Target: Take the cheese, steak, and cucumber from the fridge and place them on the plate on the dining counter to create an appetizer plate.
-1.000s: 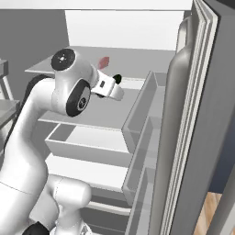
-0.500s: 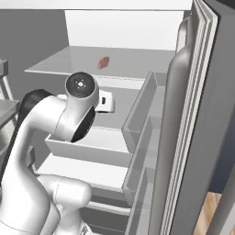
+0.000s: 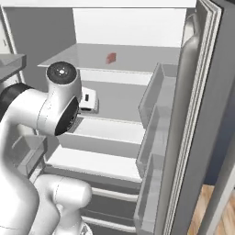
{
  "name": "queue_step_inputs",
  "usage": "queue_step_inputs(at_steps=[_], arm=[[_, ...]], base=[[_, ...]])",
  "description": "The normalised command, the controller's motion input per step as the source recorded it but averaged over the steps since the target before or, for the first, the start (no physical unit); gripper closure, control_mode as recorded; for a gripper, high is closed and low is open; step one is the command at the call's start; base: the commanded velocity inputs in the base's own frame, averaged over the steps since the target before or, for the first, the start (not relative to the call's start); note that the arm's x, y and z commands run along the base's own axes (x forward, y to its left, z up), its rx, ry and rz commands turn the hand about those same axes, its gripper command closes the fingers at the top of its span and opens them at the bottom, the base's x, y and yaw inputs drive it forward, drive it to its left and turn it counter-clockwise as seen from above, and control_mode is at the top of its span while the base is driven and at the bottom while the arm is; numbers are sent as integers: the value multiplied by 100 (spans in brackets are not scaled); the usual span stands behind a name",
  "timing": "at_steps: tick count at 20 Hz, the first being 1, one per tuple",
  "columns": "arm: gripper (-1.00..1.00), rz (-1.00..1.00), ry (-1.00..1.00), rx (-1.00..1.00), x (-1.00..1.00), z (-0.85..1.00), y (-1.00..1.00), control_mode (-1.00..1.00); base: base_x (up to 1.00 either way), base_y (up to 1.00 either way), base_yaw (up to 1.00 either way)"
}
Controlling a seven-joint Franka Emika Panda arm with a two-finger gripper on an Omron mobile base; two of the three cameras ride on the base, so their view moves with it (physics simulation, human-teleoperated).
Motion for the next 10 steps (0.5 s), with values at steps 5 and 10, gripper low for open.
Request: queue_step_inputs(at_steps=[5, 10], arm=[[100, 0, 0, 0, 0, 0, 0, 100], [100, 0, 0, 0, 0, 0, 0, 100]], base=[[-100, 18, 2], [-100, 5, -1]])
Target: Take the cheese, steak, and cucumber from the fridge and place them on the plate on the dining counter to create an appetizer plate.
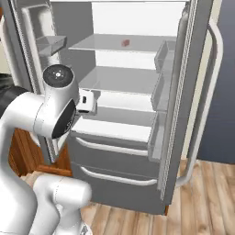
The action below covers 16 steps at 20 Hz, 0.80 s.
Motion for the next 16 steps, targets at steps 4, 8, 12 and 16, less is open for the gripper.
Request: queue_step_inputs(at_steps=[4, 8, 12, 16], arm=[[100, 0, 0, 0, 0, 0, 0, 100], [100, 0, 0, 0, 0, 0, 0, 100], [100, 0, 0, 0, 0, 0, 0, 100], [100, 0, 0, 0, 0, 0, 0, 100]], base=[[-100, -9, -19], [-100, -23, -42], [-69, -7, -62], [-15, -3, -77]])
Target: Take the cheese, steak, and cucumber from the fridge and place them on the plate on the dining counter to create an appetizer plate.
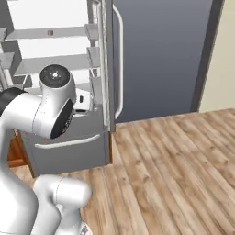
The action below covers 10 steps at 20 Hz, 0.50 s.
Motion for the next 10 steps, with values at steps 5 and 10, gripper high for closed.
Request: queue_step_inputs(at_steps=[5, 10], arm=[[100, 0, 0, 0, 0, 0, 0, 100], [100, 0, 0, 0, 0, 0, 0, 100]], base=[[15, -24, -80], [30, -48, -73]])
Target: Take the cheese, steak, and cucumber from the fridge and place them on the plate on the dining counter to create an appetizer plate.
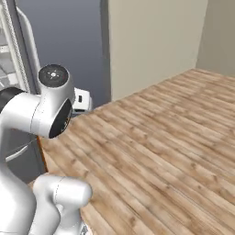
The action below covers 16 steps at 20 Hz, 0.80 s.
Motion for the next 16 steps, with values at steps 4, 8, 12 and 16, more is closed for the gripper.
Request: queue_step_inputs(at_steps=[4, 8, 12, 16], arm=[[100, 0, 0, 0, 0, 0, 0, 100], [100, 0, 0, 0, 0, 0, 0, 100], [100, 0, 0, 0, 0, 0, 0, 100], [100, 0, 0, 0, 0, 0, 0, 100]], base=[[51, -57, -75], [74, -65, -71], [79, -44, -58], [96, -18, -38]])
